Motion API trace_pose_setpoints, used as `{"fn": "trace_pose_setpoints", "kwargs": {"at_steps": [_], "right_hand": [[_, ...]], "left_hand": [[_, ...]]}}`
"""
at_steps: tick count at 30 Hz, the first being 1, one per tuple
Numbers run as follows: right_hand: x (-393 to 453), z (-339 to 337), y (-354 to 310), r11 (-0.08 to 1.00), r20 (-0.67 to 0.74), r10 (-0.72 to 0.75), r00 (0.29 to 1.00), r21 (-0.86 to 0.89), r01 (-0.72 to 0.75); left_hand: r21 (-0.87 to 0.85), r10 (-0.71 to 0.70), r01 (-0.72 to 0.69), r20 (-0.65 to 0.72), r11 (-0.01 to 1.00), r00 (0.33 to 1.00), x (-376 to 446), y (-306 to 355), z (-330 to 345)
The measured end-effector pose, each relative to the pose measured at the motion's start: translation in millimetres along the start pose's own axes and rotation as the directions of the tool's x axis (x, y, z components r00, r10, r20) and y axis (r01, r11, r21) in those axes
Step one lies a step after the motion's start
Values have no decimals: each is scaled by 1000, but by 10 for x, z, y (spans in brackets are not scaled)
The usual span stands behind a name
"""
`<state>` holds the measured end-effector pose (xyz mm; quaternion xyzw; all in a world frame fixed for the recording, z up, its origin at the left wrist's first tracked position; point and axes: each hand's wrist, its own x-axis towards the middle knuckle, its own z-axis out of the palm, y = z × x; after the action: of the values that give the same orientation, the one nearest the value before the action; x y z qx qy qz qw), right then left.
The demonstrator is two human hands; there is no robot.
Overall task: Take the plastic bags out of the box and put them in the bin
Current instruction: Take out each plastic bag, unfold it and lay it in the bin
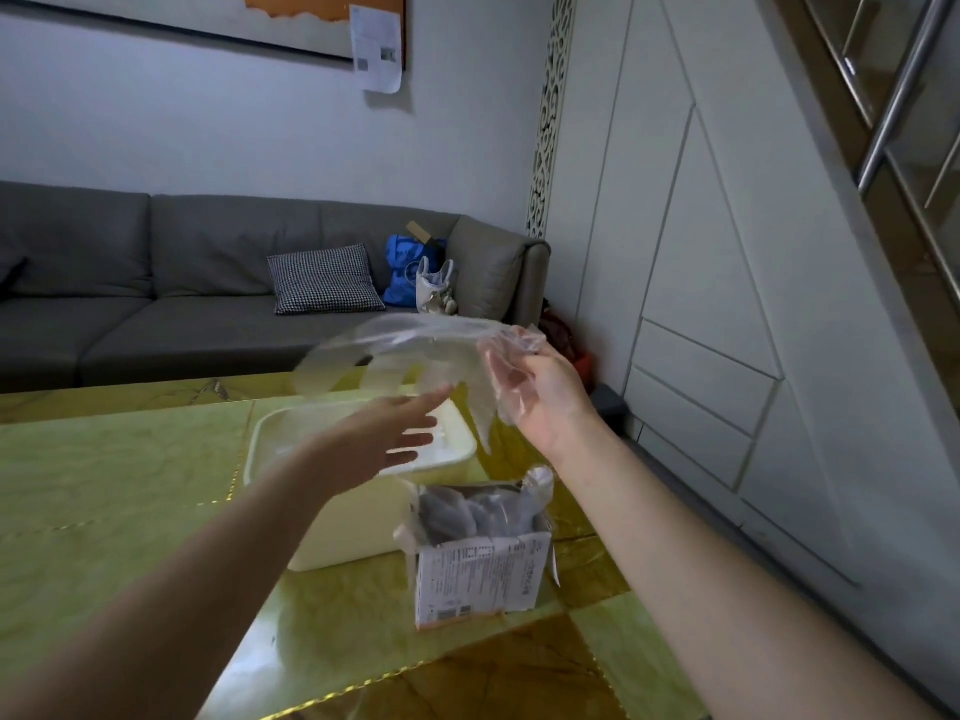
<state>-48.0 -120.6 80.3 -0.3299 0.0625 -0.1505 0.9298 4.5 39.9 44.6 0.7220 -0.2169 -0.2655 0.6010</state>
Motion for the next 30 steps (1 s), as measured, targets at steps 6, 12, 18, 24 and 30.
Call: {"fn": "trace_pose_setpoints", "kwargs": {"at_steps": [6, 12, 18, 24, 30], "right_hand": [[-63, 21, 124, 985, 89, 11, 996, -171, 5], [-8, -70, 155, 923, 144, 245, 959, -338, -185], [248, 38, 411, 841, -50, -26, 998, -541, -5], [657, 140, 640, 458, 115, -229, 967, -863, 211], [952, -85, 942, -24, 272, -90, 958, -962, 271]], "left_hand": [[-506, 126, -287, -328, 813, 936, 42, 192, 46], [-345, -38, -140, -463, 928, 885, 85, 106, -298], [-19, 84, -113, -550, 993, 831, 45, 62, -487], [61, 110, -92, -628, 994, 770, 82, 16, -892], [589, 371, 240, -723, 771, 583, 152, -211, -1341]]}}
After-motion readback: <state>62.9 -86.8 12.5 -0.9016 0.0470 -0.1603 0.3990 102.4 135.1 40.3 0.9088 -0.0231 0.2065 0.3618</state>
